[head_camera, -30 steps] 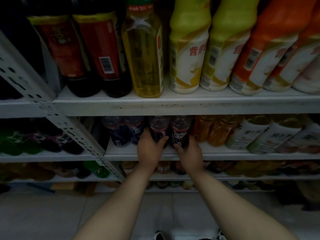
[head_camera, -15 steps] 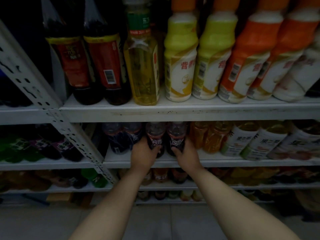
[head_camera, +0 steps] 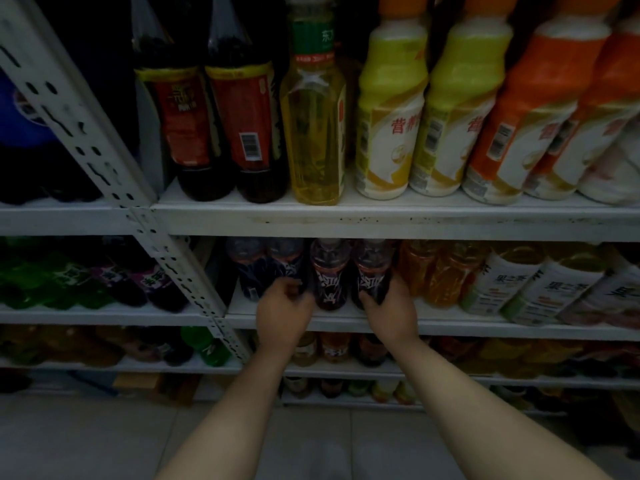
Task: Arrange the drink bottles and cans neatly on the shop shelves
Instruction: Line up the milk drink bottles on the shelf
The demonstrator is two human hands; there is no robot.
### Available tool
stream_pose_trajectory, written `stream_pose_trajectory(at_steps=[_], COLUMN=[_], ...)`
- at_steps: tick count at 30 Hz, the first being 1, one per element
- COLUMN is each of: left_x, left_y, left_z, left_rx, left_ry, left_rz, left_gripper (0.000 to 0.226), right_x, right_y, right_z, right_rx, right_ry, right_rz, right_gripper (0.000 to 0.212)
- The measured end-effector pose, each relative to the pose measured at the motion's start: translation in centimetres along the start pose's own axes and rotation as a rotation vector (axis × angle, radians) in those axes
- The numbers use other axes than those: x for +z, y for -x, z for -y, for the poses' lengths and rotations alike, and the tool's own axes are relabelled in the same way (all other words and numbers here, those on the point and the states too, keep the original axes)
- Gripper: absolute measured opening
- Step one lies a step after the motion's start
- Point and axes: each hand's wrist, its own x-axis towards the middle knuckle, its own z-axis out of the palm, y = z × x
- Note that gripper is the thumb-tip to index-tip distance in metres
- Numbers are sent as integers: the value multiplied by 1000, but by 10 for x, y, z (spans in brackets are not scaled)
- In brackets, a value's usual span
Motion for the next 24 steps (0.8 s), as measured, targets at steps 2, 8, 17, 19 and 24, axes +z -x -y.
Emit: stream_pose_trajectory(at_steps=[2, 8, 17, 19, 24], left_x=[-7, -4, 9, 6, -14], left_y=[0, -19, -34, -35, -33], left_z=[4, -23, -35, -32, -7], left_rx=[-13, -78, -131, -74, 89], left_ry=[26, 43, -152, -160, -89], left_rz=[-184, -263, -263, -234, -140], left_gripper=[34, 58, 38, 36, 36], right_x=[2, 12, 7, 7, 7], right_y=[8, 25, 19, 15, 11], right_z=[-2, -12, -13, -11, -13], right_rx=[-14, 75, 108, 115, 145], right_ry=[-32, 15, 41, 42, 49], right_rz=[-11, 16, 34, 26, 28], right_gripper=[60, 64, 60, 55, 48])
